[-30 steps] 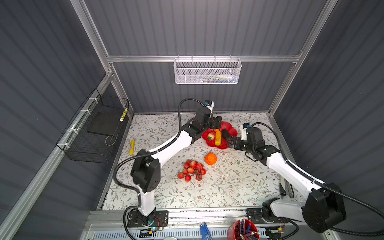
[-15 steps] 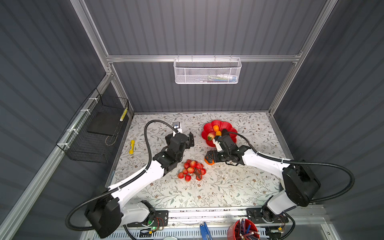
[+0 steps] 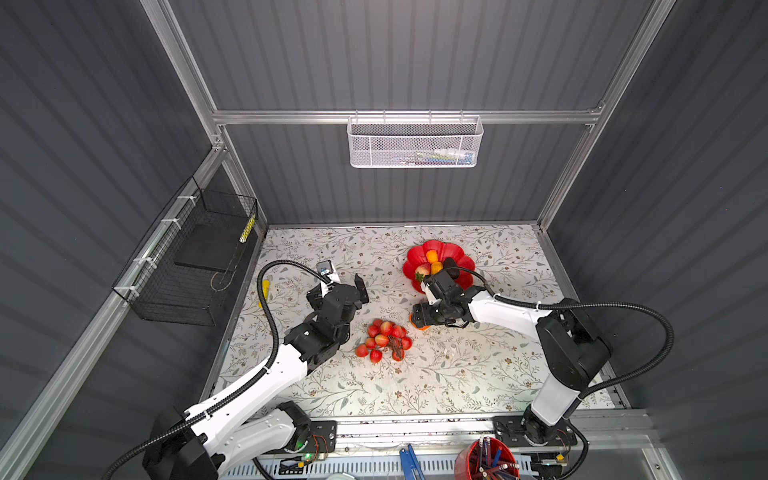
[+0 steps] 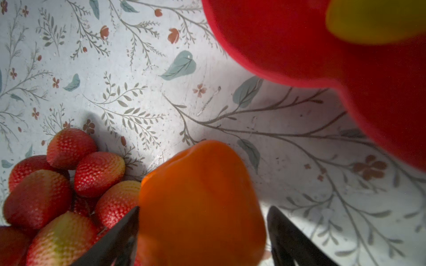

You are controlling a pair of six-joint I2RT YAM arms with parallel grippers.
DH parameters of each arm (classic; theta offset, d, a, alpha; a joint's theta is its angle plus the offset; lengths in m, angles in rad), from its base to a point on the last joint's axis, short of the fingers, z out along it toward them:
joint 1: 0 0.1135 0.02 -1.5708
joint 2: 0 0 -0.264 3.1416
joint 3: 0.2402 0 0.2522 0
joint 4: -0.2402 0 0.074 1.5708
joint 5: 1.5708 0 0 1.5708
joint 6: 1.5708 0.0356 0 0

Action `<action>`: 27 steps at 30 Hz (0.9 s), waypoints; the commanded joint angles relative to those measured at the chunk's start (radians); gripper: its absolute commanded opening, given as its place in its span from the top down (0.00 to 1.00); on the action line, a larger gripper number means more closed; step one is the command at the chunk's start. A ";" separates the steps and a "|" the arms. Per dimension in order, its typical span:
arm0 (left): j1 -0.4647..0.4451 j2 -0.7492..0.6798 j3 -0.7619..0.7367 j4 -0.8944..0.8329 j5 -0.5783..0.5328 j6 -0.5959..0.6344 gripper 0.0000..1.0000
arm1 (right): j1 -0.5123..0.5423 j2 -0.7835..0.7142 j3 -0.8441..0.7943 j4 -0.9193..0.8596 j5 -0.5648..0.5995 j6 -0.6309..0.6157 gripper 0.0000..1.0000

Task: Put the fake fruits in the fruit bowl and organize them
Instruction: 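Grasp the large orange fruit with the right gripper while the left withdraws, then place the large orange fruit in the bowl and open the right gripper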

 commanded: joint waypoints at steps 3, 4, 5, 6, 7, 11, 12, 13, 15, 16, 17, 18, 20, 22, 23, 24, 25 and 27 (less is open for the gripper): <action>-0.003 0.010 0.003 -0.016 -0.024 -0.017 0.00 | 0.002 -0.029 -0.002 0.012 0.001 -0.009 0.36; -0.003 0.014 0.005 -0.017 -0.025 -0.016 0.00 | 0.002 -0.038 -0.006 0.018 -0.004 -0.011 0.38; -0.003 0.017 0.007 -0.017 -0.024 -0.016 0.00 | 0.001 -0.053 -0.012 0.030 -0.015 -0.012 0.42; -0.003 0.022 0.009 -0.017 -0.025 -0.016 0.00 | 0.001 -0.070 -0.019 0.040 -0.027 -0.013 0.44; -0.003 0.023 0.011 -0.015 -0.023 -0.014 0.00 | 0.002 -0.086 -0.024 0.047 -0.035 -0.010 0.46; -0.003 0.027 0.017 -0.015 -0.024 -0.004 0.00 | -0.019 -0.168 -0.034 0.062 -0.108 0.015 0.50; -0.004 0.028 0.018 -0.018 -0.025 -0.002 0.00 | -0.035 -0.196 -0.036 0.068 -0.147 0.033 0.51; -0.004 0.026 0.018 -0.018 -0.025 -0.002 0.00 | -0.052 -0.219 -0.044 0.077 -0.179 0.052 0.51; -0.003 0.021 0.018 -0.018 -0.026 -0.001 0.00 | -0.111 -0.274 -0.068 0.124 -0.281 0.110 0.50; -0.003 0.017 0.016 -0.017 -0.025 0.001 0.00 | -0.145 -0.290 -0.079 0.145 -0.314 0.136 0.51; -0.003 0.015 0.015 -0.014 -0.025 0.002 0.00 | -0.186 -0.304 -0.091 0.172 -0.354 0.170 0.50; -0.002 0.014 0.013 -0.011 -0.023 0.004 0.00 | -0.223 -0.312 -0.101 0.202 -0.391 0.197 0.50; -0.003 0.012 0.013 -0.008 -0.014 0.010 0.00 | -0.279 -0.309 -0.109 0.247 -0.435 0.229 0.50; -0.003 0.009 0.015 -0.003 -0.001 0.019 0.00 | -0.324 -0.286 -0.102 0.274 -0.471 0.252 0.49; -0.003 0.009 0.016 -0.004 0.006 0.022 0.00 | -0.347 -0.269 -0.100 0.296 -0.496 0.274 0.49; -0.003 0.007 0.019 -0.007 0.016 0.024 0.00 | -0.368 -0.248 -0.102 0.318 -0.517 0.301 0.49; -0.003 0.005 0.024 -0.011 0.025 0.028 0.00 | -0.384 -0.232 -0.106 0.349 -0.536 0.324 0.49; -0.003 0.002 0.030 -0.022 0.048 0.030 0.00 | -0.420 -0.190 -0.111 0.407 -0.562 0.371 0.49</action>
